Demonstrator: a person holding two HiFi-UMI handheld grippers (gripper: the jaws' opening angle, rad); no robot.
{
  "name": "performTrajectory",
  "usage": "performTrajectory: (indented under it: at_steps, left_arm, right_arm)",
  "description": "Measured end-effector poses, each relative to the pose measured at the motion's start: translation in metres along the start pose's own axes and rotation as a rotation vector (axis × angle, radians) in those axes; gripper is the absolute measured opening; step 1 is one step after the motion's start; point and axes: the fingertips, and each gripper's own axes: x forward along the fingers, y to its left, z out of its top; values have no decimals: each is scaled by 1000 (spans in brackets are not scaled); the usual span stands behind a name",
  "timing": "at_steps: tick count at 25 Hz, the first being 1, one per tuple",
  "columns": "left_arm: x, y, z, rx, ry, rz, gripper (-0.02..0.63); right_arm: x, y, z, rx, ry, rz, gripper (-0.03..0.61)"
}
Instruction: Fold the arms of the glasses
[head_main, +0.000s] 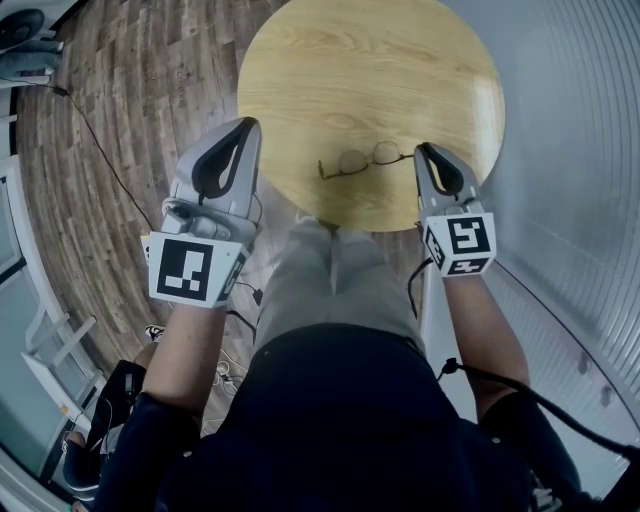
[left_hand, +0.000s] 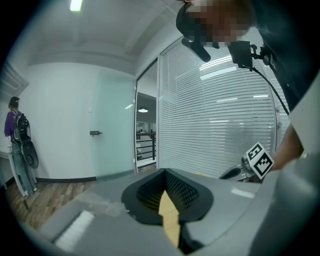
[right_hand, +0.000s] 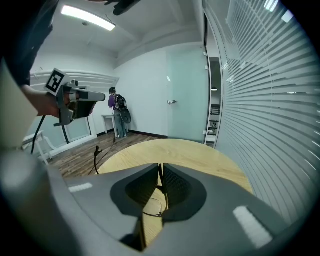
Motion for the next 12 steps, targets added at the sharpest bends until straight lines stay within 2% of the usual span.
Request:
performTrajectory:
  at_steps: [6,12]
  left_arm:
    - [-7,-5,-6,5,2,12,3]
    - [-8,10,-1,-3,-11,23,3]
  right_arm:
    - [-2,3,-7,-9,-2,4,37]
    - [10,15,-1,-24,15,23,37]
